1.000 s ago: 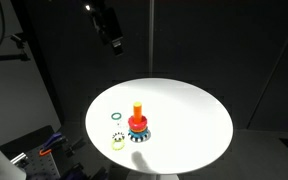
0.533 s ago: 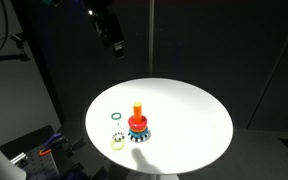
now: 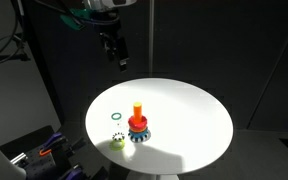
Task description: Remove the red hoop from the stand
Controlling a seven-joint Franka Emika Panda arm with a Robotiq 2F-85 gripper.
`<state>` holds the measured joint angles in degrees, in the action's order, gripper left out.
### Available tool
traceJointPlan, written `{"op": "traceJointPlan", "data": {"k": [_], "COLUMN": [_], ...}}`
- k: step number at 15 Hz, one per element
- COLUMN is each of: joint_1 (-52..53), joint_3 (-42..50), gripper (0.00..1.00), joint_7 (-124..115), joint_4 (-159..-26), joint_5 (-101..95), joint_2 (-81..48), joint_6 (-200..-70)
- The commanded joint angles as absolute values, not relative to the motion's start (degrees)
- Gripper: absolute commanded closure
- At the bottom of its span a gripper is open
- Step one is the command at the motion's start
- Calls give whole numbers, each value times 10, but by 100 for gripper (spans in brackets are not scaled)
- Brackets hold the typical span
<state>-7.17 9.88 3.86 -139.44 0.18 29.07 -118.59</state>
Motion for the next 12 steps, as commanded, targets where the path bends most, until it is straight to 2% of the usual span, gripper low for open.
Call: {"op": "traceJointPlan", "data": {"k": [1,12], "joint_1": [-65,-63], "joint_3": [90,65], "gripper": [0,0], "joint_7": [36,14], "joint_4": [-1385,-1405], "joint_5": [15,0], "joint_2": [238,98], "joint_6": [-1204,-1345]}}
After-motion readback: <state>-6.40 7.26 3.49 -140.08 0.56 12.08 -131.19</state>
